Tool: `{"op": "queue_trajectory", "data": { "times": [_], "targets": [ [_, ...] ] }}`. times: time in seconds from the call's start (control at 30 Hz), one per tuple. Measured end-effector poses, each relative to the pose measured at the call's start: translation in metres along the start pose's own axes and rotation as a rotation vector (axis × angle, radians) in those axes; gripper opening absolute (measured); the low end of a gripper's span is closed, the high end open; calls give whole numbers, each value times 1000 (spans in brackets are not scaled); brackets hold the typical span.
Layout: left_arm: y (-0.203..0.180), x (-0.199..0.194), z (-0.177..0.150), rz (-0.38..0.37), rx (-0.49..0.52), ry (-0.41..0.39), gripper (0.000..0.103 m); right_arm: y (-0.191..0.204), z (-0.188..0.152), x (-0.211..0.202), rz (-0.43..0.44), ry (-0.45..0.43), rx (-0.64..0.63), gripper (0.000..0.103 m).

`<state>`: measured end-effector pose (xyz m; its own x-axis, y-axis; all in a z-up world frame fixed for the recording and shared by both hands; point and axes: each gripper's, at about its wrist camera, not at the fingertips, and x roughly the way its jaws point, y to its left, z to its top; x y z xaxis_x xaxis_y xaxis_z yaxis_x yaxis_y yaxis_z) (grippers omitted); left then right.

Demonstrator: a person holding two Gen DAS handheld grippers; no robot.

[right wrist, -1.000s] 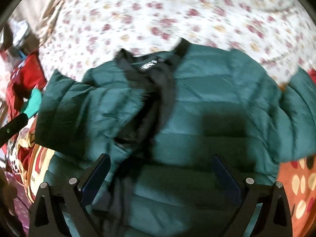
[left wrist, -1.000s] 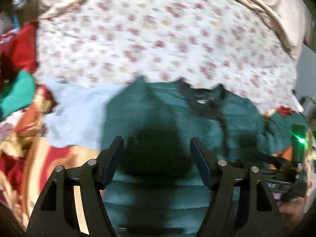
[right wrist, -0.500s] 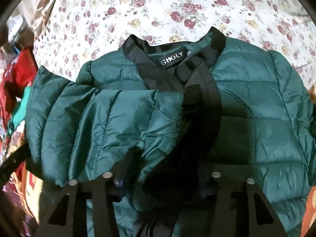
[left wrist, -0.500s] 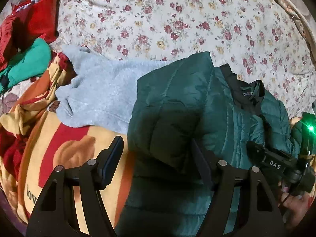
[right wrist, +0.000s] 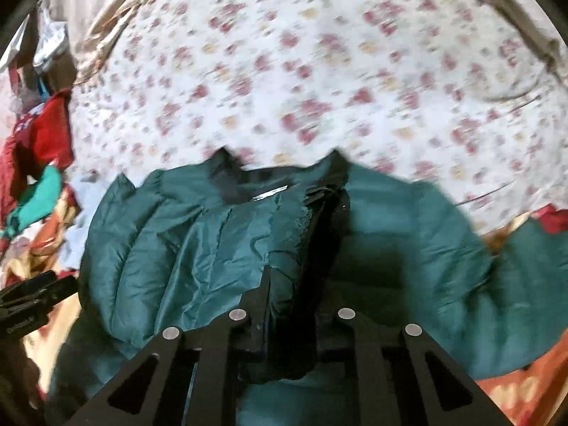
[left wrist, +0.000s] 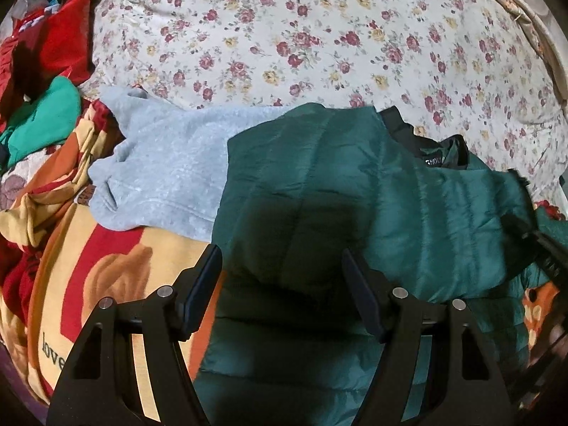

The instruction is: Fold large clothes

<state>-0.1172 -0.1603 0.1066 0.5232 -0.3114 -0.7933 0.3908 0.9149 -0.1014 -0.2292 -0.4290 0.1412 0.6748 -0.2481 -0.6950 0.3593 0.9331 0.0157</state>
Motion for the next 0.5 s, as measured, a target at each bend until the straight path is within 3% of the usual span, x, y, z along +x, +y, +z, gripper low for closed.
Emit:
{"op": "queue_trajectory", "data": {
  "times": [0.33, 0.47, 0.5],
  "targets": [
    [1, 16, -5, 14, -16, 39, 70, -80, -28, 30, -213, 66, 41, 16],
    [-6, 17, -3, -2, -18, 33, 70, -89, -37, 44, -194, 83, 69, 16],
    [-8, 16, -1, -8, -17, 26, 70, -91, -34, 42, -186, 83, 77, 24]
  ]
}}
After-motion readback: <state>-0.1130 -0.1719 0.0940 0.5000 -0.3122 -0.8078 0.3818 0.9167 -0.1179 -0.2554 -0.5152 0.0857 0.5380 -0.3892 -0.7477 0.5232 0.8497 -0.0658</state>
